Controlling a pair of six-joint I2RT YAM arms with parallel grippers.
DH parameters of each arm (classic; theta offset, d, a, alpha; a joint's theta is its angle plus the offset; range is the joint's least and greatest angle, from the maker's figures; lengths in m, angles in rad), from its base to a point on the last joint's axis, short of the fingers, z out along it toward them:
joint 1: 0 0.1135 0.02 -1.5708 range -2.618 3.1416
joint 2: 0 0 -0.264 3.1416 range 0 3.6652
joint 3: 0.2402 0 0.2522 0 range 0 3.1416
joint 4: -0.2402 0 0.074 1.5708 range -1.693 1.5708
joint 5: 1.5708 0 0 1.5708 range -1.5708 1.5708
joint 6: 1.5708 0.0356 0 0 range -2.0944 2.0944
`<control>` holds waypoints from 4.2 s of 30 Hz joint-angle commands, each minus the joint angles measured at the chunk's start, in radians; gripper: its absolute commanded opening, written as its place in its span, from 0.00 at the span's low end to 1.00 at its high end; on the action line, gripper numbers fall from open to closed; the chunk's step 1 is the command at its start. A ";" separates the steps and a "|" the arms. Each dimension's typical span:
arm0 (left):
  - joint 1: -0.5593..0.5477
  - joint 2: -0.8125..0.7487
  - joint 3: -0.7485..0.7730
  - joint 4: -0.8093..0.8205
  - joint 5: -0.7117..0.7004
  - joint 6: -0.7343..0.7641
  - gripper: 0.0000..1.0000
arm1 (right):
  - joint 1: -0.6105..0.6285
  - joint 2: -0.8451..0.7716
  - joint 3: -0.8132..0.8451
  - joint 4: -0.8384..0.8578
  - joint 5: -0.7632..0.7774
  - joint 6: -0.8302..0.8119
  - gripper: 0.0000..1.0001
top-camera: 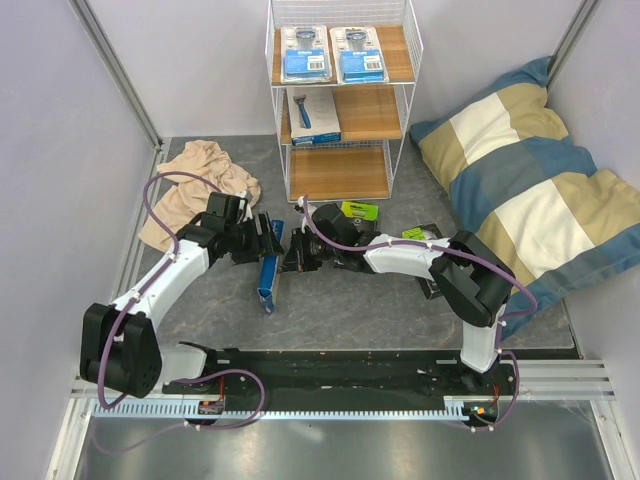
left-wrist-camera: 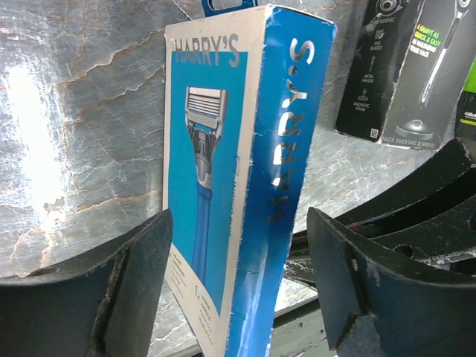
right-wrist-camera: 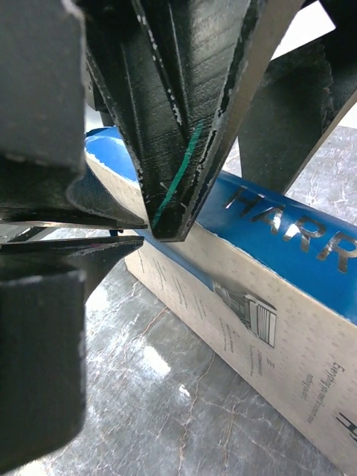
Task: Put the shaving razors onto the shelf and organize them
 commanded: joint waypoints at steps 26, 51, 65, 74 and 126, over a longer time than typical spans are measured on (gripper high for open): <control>-0.004 0.036 0.114 -0.014 -0.012 0.068 0.09 | -0.051 -0.238 -0.150 -0.109 0.085 -0.086 0.60; 0.000 -0.070 0.189 0.434 0.456 -0.032 0.09 | -0.267 -0.623 -0.422 0.181 -0.079 0.150 0.98; -0.002 -0.016 0.100 0.894 0.634 -0.362 0.08 | -0.282 -0.723 -0.600 0.500 -0.058 0.287 0.98; -0.011 0.011 0.051 1.060 0.654 -0.478 0.07 | -0.282 -0.691 -0.662 0.722 -0.047 0.374 0.98; -0.048 -0.210 0.144 0.433 0.215 0.057 0.88 | -0.353 -0.717 -0.617 0.614 -0.053 0.345 0.30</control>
